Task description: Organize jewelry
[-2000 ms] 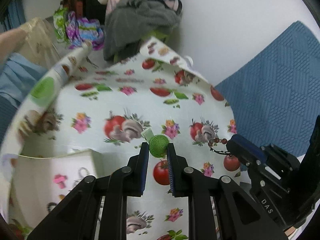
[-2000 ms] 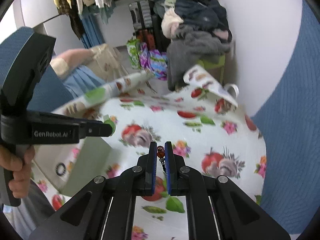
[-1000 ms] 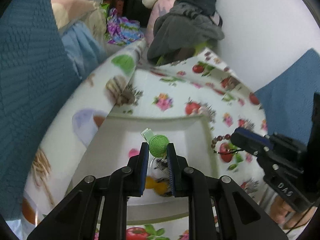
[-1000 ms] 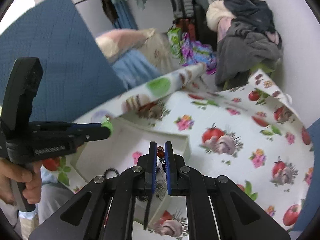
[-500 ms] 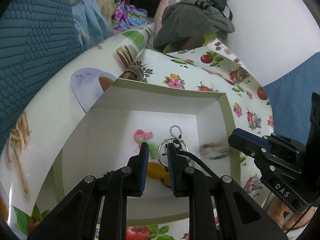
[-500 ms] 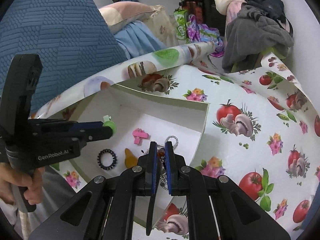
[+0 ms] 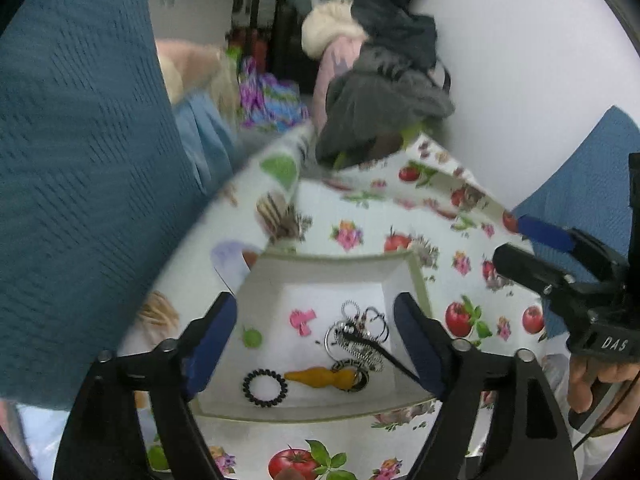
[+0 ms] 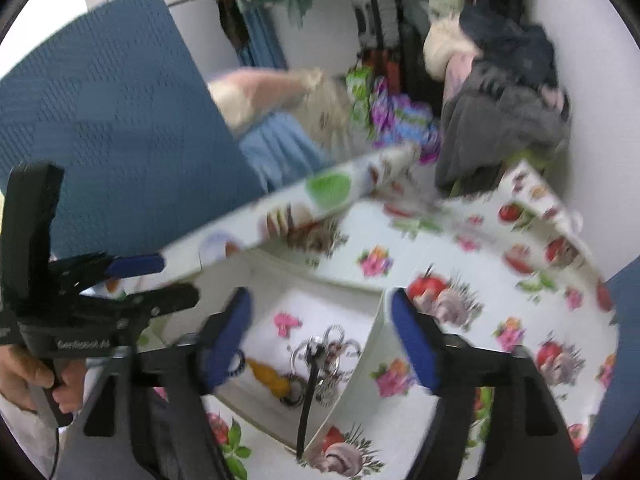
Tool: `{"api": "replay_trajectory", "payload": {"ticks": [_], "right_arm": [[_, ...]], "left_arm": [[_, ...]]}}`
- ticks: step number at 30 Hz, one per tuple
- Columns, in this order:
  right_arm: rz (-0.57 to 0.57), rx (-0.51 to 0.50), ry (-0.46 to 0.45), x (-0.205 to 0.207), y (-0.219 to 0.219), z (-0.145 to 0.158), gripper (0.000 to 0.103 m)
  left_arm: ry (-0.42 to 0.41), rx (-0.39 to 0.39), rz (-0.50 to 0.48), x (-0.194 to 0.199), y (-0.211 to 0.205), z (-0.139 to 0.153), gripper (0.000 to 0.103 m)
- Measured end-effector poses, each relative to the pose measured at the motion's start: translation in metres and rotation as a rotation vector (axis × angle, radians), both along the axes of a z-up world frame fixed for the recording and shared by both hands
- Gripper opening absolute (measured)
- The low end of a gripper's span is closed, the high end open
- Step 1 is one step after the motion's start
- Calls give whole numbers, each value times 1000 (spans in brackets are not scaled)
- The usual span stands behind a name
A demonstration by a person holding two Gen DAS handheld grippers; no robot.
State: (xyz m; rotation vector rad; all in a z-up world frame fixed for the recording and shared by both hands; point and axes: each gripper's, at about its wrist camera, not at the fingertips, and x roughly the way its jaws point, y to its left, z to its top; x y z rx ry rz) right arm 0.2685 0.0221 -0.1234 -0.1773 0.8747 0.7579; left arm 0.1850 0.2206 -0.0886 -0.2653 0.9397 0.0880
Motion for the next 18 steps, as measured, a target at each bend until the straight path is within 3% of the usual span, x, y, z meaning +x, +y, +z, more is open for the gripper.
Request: {"api": "replay_trajectory", "payload": {"ticks": [6, 12, 18], "right_arm": [[-31, 64, -157, -22, -16, 65, 102], [-36, 154, -264, -57, -35, 111, 103], [-37, 217, -309, -93, -53, 130, 103]], "left_arm": [[-124, 47, 15, -29, -10, 56, 82], [-280, 56, 38, -72, -30, 103, 82], [-334, 70, 53, -107, -50, 121, 82]]}}
